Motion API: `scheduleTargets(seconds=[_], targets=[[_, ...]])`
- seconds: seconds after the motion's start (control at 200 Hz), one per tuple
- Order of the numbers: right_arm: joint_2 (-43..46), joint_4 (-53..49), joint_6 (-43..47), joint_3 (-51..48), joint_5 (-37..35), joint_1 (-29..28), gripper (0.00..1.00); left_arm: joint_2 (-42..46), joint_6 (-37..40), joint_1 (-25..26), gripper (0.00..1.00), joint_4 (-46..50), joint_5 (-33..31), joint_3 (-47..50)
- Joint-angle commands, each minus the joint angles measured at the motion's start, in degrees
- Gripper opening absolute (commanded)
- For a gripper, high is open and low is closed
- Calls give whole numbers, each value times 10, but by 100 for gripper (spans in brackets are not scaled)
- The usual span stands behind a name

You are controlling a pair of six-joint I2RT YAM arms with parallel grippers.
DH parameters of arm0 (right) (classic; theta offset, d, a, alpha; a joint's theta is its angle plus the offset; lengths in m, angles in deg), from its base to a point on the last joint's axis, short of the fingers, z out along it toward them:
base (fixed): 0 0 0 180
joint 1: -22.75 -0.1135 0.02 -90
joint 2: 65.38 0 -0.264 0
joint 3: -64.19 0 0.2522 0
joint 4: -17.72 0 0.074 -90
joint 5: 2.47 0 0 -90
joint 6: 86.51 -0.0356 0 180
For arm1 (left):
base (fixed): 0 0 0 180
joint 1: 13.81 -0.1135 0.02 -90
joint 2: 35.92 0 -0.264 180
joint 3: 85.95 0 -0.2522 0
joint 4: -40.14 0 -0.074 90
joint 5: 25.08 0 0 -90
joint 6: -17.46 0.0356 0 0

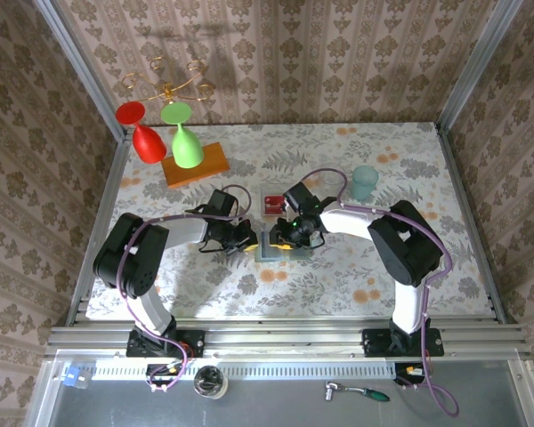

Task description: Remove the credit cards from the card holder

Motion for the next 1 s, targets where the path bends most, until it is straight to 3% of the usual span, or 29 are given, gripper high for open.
scheduleTargets(seconds=[0.0, 0.82, 0.995], targets=[[15, -17, 8, -12, -14, 5, 31, -15, 9, -2, 3, 28, -5, -1], [26, 62, -11, -62, 44, 27, 28, 34, 11, 19, 4, 65, -10, -62], [30, 73, -14, -70, 50, 32, 27, 24, -2, 26, 8, 52, -3, -68]])
